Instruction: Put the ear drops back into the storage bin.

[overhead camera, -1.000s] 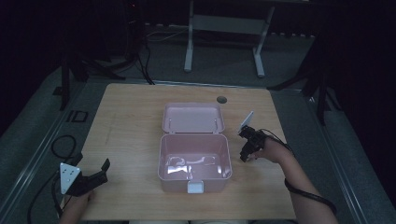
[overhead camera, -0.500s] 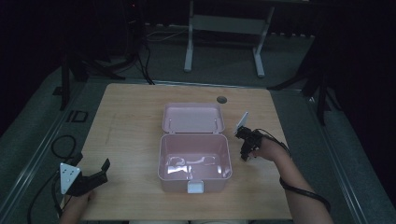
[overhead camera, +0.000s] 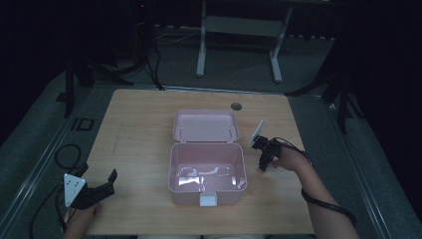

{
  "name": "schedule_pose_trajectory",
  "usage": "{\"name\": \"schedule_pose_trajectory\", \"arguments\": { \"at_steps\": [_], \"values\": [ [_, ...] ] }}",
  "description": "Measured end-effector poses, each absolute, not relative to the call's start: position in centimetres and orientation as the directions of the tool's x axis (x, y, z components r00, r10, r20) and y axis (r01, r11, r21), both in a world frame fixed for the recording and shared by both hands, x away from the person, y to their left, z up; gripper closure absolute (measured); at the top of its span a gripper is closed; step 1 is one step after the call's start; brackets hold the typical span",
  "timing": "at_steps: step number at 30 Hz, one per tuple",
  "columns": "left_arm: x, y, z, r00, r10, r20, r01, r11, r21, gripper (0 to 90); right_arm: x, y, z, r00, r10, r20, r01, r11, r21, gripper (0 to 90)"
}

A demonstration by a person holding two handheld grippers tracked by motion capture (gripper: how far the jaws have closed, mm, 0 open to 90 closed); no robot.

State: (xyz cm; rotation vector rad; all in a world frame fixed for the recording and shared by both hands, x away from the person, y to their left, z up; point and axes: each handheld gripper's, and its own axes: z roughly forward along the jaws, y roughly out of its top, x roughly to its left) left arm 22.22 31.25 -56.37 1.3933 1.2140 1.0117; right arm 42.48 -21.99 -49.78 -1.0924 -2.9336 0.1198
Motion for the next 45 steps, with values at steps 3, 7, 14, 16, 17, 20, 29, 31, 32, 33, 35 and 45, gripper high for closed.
{"name": "schedule_pose_trajectory", "arguments": {
  "at_steps": [3, 7, 14, 16, 17, 20, 29, 31, 32, 33, 35, 45],
  "values": [
    [22.2, 31.2, -56.4, 0.150, 0.989, -0.016, 0.163, -0.009, 0.987, 0.4, 41.9, -22.1, -49.8, -0.794, 0.608, -0.012, 0.607, 0.790, -0.084, 59.4],
    [22.2, 31.2, -56.4, 0.150, 0.989, -0.015, 0.163, -0.009, 0.987, 0.4, 41.1, -22.3, -49.8, -0.834, 0.552, -0.010, 0.550, 0.831, -0.085, 59.5],
    [22.2, 31.2, -56.4, 0.149, 0.989, -0.015, 0.164, -0.010, 0.986, 0.4, 40.2, -22.9, -49.2, -0.882, 0.472, 0.009, 0.470, 0.880, -0.062, 59.5],
    [22.2, 31.2, -56.4, 0.149, 0.989, -0.014, 0.163, -0.010, 0.987, 0.4, 39.8, -23.1, -49.1, -0.898, 0.440, 0.020, 0.439, 0.897, -0.049, 59.5],
    [22.2, 31.2, -56.4, 0.149, 0.989, -0.014, 0.164, -0.010, 0.986, 0.4, 39.7, -23.1, -49.1, -0.906, 0.423, 0.017, 0.422, 0.905, -0.047, 59.5],
    [22.2, 31.2, -56.4, 0.149, 0.989, -0.014, 0.164, -0.010, 0.986, 0.4, 39.1, -23.2, -49.0, -0.935, 0.354, 0.026, 0.353, 0.935, -0.037, 59.5],
    [22.2, 31.3, -56.4, 0.148, 0.989, -0.015, 0.165, -0.010, 0.986, 0.4, 37.5, -23.0, -48.8, -0.978, 0.208, 0.031, 0.208, 0.978, -0.014, 59.5],
    [22.2, 31.3, -56.4, 0.148, 0.989, -0.015, 0.167, -0.010, 0.986, 0.4, 37.4, -23.1, -48.8, -0.980, 0.198, 0.033, 0.198, 0.980, -0.014, 59.5],
    [22.2, 31.3, -56.4, 0.149, 0.989, -0.015, 0.166, -0.010, 0.986, 0.4, 37.4, -23.1, -48.9, -0.979, 0.199, 0.042, 0.198, 0.980, -0.014, 59.5],
    [22.2, 31.3, -56.4, 0.150, 0.989, -0.014, 0.165, -0.011, 0.986, 0.4, 37.3, -23.1, -48.9, -0.982, 0.188, 0.026, 0.188, 0.982, -0.020, 59.6],
    [22.2, 31.3, -56.4, 0.149, 0.989, -0.015, 0.166, -0.010, 0.986, 0.4, 37.0, -23.0, -49.0, -0.987, 0.157, 0.022, 0.156, 0.987, -0.037, 59.6],
    [22.3, 31.3, -56.4, 0.148, 0.989, -0.016, 0.168, -0.009, 0.986, 0.4, 35.8, -23.2, -49.3, -0.999, 0.042, -0.022, 0.044, 0.992, -0.120, 59.7]
  ]
}}
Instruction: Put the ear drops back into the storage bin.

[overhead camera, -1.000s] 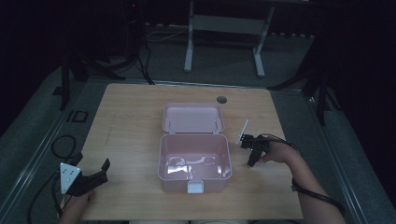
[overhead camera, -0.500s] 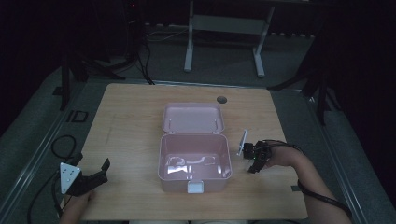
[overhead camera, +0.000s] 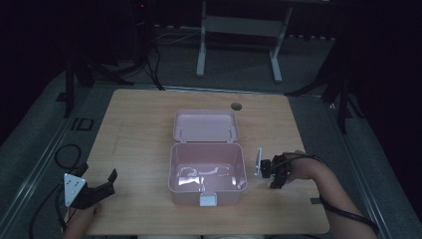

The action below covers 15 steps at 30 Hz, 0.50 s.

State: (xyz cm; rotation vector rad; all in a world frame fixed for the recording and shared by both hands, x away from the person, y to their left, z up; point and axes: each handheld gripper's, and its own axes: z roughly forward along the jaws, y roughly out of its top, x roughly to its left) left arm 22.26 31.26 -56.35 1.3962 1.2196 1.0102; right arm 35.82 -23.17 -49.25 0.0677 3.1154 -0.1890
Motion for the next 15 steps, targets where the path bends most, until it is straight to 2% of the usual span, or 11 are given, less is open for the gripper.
{"name": "schedule_pose_trajectory", "arguments": {
  "at_steps": [9, 15],
  "values": [
    [22.3, 31.3, -56.4, 0.148, 0.989, -0.016, 0.169, -0.010, 0.986, 0.4, 34.6, -22.7, -48.4, -0.999, -0.048, -0.026, -0.044, 0.988, -0.146, 59.6],
    [22.3, 31.3, -56.3, 0.150, 0.988, -0.020, 0.172, -0.006, 0.985, 0.4, 34.4, -22.5, -47.7, -0.997, -0.064, -0.037, -0.058, 0.987, -0.149, 59.7]
  ]
}}
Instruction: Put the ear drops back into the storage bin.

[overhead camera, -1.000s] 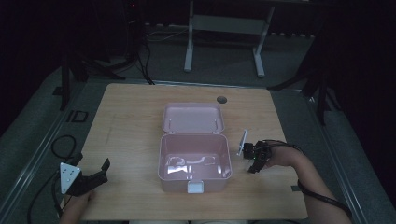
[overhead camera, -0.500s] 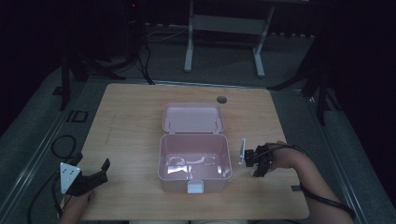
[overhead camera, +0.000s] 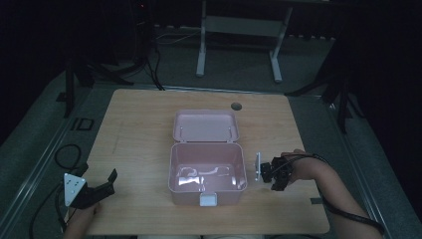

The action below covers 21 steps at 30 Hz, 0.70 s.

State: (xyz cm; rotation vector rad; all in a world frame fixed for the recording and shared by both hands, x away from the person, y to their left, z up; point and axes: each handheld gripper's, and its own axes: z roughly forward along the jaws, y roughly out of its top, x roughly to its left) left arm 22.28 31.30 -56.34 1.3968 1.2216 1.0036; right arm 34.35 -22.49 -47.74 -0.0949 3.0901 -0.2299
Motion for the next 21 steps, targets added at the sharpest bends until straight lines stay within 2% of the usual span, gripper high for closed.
{"name": "schedule_pose_trajectory", "arguments": {
  "at_steps": [21],
  "values": [
    [22.3, 31.3, -56.4, 0.154, 0.988, -0.019, 0.169, -0.008, 0.986, 0.4, 33.5, -21.9, -43.9, -0.999, -0.048, -0.025, -0.045, 0.992, -0.119, 59.6]
  ]
}}
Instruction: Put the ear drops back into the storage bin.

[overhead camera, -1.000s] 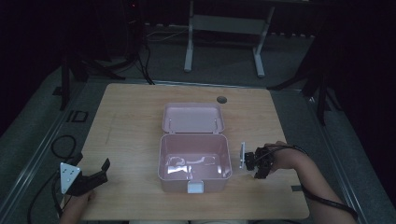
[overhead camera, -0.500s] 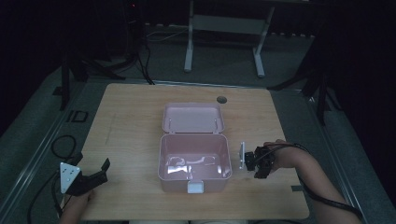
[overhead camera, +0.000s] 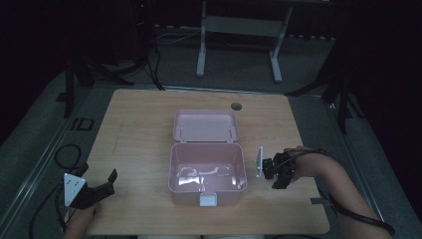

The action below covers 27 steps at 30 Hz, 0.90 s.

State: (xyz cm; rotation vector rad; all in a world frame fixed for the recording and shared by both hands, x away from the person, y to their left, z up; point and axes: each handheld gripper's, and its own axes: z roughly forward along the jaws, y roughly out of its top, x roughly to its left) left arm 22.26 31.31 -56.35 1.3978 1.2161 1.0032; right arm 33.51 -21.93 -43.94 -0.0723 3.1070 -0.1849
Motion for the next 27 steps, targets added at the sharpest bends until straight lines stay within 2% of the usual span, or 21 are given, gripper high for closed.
{"name": "schedule_pose_trajectory", "arguments": {
  "at_steps": [27],
  "values": [
    [22.3, 31.3, -56.4, 0.154, 0.988, -0.016, 0.168, -0.011, 0.986, 0.4, 32.9, -19.3, -38.1, -0.996, -0.053, -0.069, -0.045, 0.993, -0.110, 59.6]
  ]
}}
